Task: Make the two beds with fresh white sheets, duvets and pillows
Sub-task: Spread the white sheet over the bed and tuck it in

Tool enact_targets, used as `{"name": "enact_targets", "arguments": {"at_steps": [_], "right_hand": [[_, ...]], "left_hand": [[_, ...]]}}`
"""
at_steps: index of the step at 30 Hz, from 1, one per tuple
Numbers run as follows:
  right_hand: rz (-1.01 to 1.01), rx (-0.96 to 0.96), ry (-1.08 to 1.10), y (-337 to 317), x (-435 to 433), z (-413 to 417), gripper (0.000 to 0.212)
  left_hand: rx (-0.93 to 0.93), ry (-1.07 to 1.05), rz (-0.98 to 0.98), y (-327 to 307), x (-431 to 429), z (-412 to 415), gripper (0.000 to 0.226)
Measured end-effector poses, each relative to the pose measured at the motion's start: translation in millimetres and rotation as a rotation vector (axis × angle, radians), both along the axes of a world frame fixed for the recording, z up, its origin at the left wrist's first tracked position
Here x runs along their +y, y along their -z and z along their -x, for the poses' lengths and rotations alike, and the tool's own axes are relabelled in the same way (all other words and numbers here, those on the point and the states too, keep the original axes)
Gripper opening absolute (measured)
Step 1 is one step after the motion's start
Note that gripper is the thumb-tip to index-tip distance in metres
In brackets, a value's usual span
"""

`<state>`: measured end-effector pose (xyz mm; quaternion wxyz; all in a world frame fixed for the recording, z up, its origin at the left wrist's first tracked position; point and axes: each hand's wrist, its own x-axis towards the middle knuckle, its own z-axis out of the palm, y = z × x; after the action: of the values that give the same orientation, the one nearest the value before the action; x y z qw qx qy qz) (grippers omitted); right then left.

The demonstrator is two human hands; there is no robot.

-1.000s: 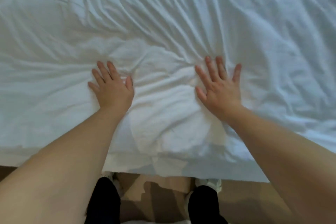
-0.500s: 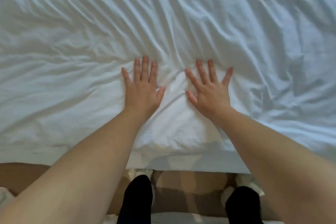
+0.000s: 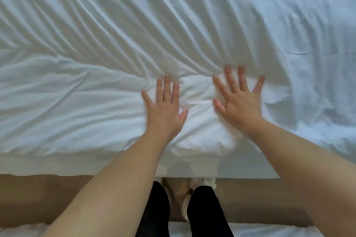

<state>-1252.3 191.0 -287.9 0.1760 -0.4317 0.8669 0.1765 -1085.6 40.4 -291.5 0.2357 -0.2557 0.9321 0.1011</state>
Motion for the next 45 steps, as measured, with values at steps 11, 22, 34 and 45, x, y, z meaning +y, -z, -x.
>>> {"name": "enact_targets", "arguments": {"at_steps": [11,22,34,45], "right_hand": [[0.087,-0.042,0.126,-9,44,58,0.065],[0.009,0.067,0.684,-3,243,194,0.068],[0.022,0.039,1.193,-10,396,277,0.074],[0.591,-0.118,2.205,-13,486,301,0.135]], "left_hand": [[0.063,0.198,0.027,-19,30,61,0.075],[0.159,0.157,0.003,-1,211,201,0.079],[0.111,0.532,-0.147,-11,362,317,0.072],[0.046,0.587,-0.168,-22,429,352,0.066]]}}
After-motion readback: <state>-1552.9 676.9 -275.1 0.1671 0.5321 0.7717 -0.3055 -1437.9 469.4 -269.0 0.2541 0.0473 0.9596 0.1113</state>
